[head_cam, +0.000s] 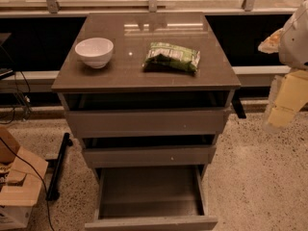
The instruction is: Place green jalapeno chip bag into bottom drawer
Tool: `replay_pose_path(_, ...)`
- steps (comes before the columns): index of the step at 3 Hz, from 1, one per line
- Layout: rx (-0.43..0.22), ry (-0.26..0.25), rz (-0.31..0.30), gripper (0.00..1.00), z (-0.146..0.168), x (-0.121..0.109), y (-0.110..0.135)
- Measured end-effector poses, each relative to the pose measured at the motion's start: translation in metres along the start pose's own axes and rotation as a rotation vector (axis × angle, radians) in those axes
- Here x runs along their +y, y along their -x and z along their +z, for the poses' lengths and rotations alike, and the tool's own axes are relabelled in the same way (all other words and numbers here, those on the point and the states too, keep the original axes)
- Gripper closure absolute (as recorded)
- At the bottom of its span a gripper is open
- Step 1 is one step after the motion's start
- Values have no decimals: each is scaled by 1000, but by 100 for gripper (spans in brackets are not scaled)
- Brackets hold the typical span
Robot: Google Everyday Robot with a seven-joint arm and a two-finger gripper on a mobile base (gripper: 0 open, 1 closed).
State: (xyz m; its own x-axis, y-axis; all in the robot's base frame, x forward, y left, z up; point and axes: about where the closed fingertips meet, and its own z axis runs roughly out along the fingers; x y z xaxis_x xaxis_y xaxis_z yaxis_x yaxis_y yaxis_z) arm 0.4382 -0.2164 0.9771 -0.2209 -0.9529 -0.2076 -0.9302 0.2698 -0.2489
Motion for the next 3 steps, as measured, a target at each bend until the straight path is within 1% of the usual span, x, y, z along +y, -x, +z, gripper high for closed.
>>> replay_pose_path(1, 0, 0, 0, 0, 0, 0, 0)
replay_pose_path(2, -60, 9, 23, 0, 10, -7, 18)
replay_pose_path(3, -153, 21, 10, 0, 25, -23, 45)
